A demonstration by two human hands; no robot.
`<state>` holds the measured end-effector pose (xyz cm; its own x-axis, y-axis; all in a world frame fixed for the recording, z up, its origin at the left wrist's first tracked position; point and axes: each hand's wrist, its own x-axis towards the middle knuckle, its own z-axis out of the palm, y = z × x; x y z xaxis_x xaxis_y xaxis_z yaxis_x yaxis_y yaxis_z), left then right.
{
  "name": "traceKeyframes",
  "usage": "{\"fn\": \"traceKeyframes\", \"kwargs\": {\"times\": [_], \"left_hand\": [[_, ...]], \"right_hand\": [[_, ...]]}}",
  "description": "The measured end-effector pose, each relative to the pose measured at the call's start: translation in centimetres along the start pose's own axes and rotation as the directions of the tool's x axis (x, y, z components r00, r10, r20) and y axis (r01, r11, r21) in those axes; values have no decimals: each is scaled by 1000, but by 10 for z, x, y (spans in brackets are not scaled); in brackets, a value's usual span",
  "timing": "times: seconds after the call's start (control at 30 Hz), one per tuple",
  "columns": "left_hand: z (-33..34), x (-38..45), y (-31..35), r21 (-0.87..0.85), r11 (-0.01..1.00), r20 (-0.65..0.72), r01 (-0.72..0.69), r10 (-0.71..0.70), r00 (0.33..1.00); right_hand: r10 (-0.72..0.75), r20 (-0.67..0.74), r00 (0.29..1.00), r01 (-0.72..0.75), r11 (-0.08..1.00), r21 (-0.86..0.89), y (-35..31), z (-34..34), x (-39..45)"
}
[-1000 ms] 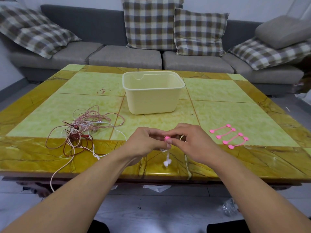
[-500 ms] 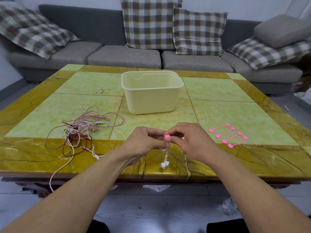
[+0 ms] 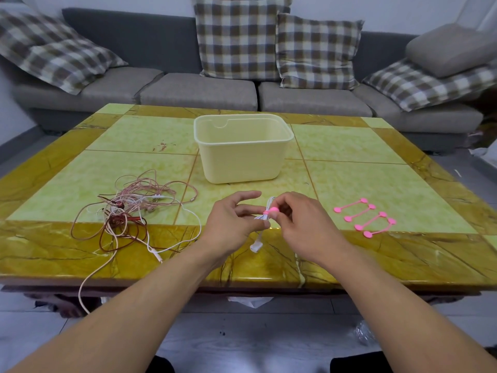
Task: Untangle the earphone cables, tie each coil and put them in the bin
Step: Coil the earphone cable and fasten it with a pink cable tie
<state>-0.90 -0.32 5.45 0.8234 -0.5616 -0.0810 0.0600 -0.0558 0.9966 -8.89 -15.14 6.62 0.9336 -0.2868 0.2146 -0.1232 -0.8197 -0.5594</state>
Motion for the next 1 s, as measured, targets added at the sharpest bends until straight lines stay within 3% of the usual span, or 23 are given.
{"fn": "traceKeyframes", "kwargs": {"times": [0.23,0.4,0.57,0.67,0.83,1.0], "left_hand": [[-4,3,1,-12,1000,45,-14,15,999],[-2,5,3,-63,998,25,3,-1,1000],[-9,7,-3,-12,999,-3,-32,32,999],[-12,8,-4,-2,997,37,-71,71,997],[-11,8,-4,-82,994,2,-69,69,998],[-13,10,-4,-211,975,88,65,-47,995]], "right_hand": [[83,47,995,-88,987,135,3,-2,-2],[105,-87,991,-85,974,208,3,-2,-2],[123,-28,992,-112,960,256,6,-5,-3],[224,-73,972,-184,916,358,11,-10,2],[233,165,958,-285,736,614,9,-7,0],[257,96,962,-244,641,727,9,-6,2]]}}
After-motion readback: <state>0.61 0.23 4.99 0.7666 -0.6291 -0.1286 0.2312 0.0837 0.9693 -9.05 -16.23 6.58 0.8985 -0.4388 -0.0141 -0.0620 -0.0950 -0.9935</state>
